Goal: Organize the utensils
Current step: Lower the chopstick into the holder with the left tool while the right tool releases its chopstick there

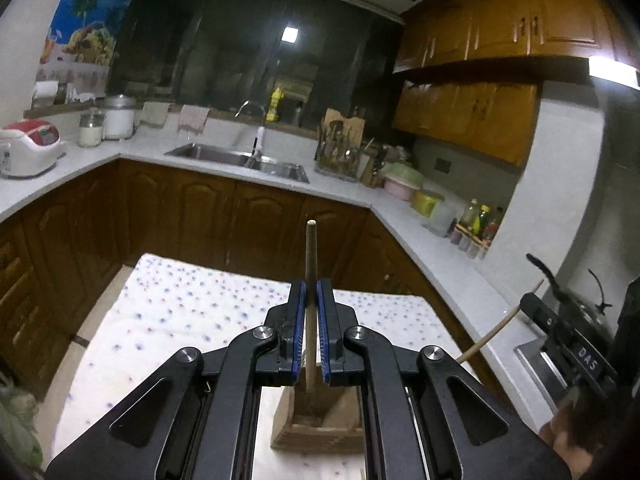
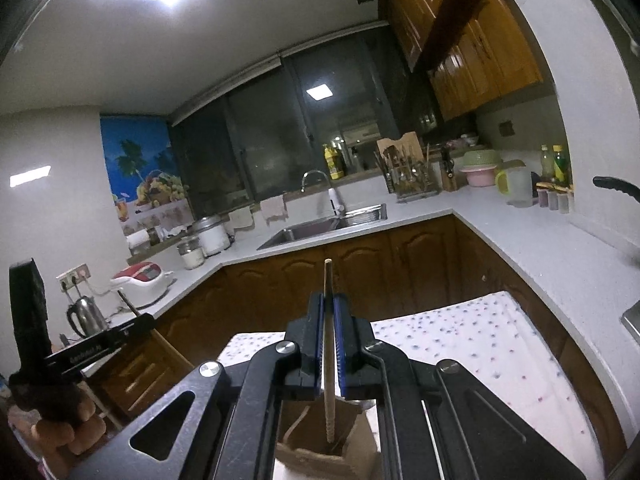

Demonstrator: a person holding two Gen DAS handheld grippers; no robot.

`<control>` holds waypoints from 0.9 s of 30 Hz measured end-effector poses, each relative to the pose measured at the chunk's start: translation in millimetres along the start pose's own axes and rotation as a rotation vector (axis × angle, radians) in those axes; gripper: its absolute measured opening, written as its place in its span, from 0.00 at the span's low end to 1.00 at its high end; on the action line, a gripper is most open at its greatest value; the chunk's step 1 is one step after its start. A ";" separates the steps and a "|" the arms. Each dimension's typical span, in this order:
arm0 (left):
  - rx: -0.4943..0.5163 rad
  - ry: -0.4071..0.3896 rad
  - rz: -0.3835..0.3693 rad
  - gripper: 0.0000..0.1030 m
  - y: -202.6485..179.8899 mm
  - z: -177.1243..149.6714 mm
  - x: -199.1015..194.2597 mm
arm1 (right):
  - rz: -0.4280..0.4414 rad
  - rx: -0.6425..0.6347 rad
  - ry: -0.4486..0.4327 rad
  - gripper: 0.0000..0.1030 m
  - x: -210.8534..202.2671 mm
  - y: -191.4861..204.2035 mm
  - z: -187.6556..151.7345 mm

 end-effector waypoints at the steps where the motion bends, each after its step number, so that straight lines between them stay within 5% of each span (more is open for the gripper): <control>1: -0.006 0.012 -0.002 0.05 0.6 -4.7 7.5 | -0.003 0.004 0.007 0.05 5.0 -3.3 -3.4; 12: -0.017 0.146 0.007 0.06 0.8 -66.2 57.4 | -0.039 0.097 0.127 0.05 43.5 -35.6 -69.2; 24: 0.004 0.150 0.010 0.06 -1.4 -64.4 53.8 | -0.046 0.126 0.150 0.06 44.7 -42.3 -73.4; 27: 0.017 0.163 -0.016 0.13 -4.6 -62.5 50.0 | -0.036 0.134 0.162 0.10 47.2 -42.1 -73.8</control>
Point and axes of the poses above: each gripper's, at about its wrist camera, not at the fingertips, and x roughly the way its jaws point, y to its left, z to its top, the point moved 5 cm from there along x, roughly the way its jaws point, and after that the axes turned 13 degrees about z, right-handed, at the moved point
